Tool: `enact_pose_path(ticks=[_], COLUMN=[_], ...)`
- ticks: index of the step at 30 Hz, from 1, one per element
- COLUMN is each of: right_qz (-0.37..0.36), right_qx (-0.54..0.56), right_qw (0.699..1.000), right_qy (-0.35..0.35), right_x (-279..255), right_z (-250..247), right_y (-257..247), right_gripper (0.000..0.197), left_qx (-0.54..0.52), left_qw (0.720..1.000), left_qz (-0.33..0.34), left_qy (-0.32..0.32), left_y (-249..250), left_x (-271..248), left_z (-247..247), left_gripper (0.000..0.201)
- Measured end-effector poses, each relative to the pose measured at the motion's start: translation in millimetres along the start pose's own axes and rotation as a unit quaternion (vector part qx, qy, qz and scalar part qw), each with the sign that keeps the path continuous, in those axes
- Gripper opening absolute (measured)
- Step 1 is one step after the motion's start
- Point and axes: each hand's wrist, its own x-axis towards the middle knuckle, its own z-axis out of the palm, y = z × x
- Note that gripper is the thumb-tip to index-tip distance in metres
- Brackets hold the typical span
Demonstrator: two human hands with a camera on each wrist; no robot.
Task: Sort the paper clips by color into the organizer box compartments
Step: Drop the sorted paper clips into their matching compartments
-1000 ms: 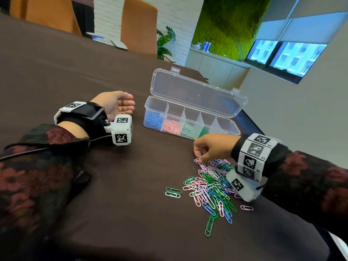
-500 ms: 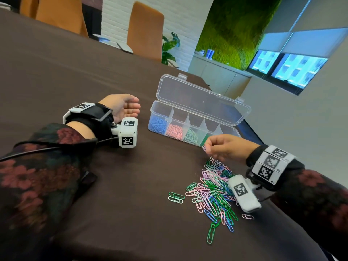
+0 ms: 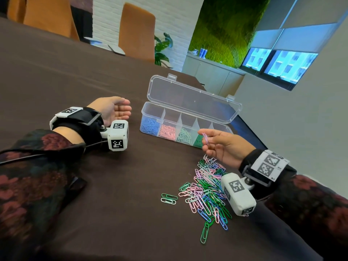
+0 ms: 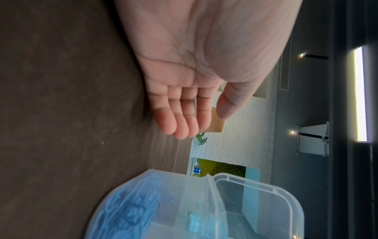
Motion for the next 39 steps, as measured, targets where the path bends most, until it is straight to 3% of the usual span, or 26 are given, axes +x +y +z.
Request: enact_pose_path(ticks=[7,11,13,18,23,29,36,39], right_qz=[0.069,0.084,0.079,0.036,0.028,0.047,-0.037,-0.060], right_qx=[0.109,0.113,0.105,0.071,0.108,0.181,0.272,0.256], right_qw=[0.989,0.987,0.989,0.991,0.983,0.972,0.946,0.946], right_qy=[0.073,0.074,0.075,0.104,0.143,0.141,0.172,0.189], right_x=[-1.8,-3.6,-4.4,-4.9,-4.0,-4.8,2.0,8.0], right_z=[6.0,10.9,11.6,6.0,1.1,-11.6,-28.8,-37.5], right_y=[3.1,5.5,5.6,3.5,1.4,-10.8,-34.4,-40.2], right_gripper=[0.030,0.015,0.009,0.017,0.015,0.046,0.051,0.063], left_qx=[0.006,0.005,0.003,0.002,-0.001,-0.002,-0.001,-0.003], left_qw=[1.000,1.000,1.000,1.000,1.000,1.000,1.000,1.000], left_qz=[0.001,0.000,0.001,0.003,0.002,0.002,0.001,0.001], left_qy=[0.000,0.000,-0.001,-0.001,-0.001,-0.002,-0.002,-0.002], left_y=[0.0,0.5,0.2,-1.4,-1.4,-1.5,-1.3,-1.3], left_x=[-0.1,0.1,0.3,1.9,2.1,1.8,1.6,1.2], left_z=[-0.3,-1.1,-1.1,-1.1,-1.0,-1.2,-0.8,-0.7], left_gripper=[0.021,0.021,0.021,0.022,0.022,0.021,0.021,0.020])
